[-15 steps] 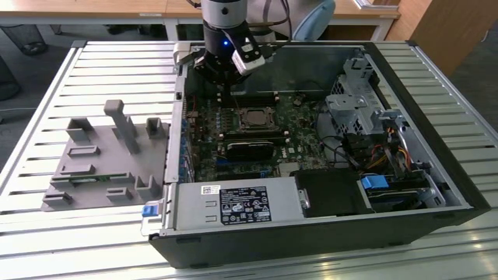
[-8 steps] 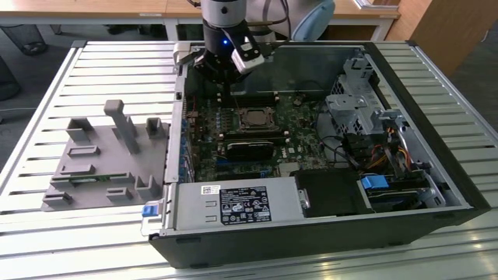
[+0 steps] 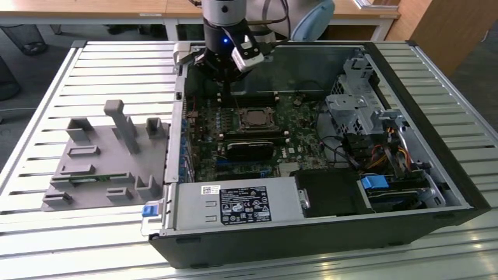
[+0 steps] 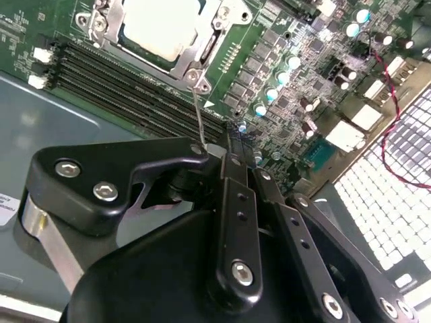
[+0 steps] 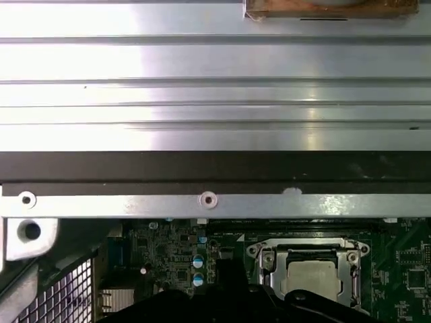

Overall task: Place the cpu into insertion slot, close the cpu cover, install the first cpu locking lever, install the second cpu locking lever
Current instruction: 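Install the first cpu locking lever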

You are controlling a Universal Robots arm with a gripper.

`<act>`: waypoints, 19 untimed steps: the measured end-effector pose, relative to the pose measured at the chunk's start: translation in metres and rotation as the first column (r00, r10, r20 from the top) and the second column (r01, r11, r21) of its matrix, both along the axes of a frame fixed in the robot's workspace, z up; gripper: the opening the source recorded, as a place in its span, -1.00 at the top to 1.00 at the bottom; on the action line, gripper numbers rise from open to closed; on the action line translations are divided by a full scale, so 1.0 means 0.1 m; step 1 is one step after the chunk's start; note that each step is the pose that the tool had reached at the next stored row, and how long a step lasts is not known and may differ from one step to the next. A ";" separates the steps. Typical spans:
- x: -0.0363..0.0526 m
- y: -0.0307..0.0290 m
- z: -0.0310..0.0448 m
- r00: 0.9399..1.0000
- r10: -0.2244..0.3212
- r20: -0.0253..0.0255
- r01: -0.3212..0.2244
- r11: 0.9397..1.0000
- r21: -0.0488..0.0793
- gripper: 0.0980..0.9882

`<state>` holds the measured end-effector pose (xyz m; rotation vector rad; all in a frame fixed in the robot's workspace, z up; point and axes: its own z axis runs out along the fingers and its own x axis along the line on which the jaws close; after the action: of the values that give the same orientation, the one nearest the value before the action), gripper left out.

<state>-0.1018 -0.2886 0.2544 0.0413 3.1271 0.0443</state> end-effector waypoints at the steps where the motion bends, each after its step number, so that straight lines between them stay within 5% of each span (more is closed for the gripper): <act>1: 0.016 0.001 -0.002 1.000 0.000 0.000 0.000 1.000 0.000 0.96; 12: 0.491 0.038 -0.048 1.000 0.000 -0.006 0.000 1.000 0.000 0.96; 19: 0.512 0.039 -0.077 1.000 0.000 -0.004 0.000 1.000 0.027 0.96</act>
<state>-0.0506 -0.2847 0.2467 0.0421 3.1307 0.0873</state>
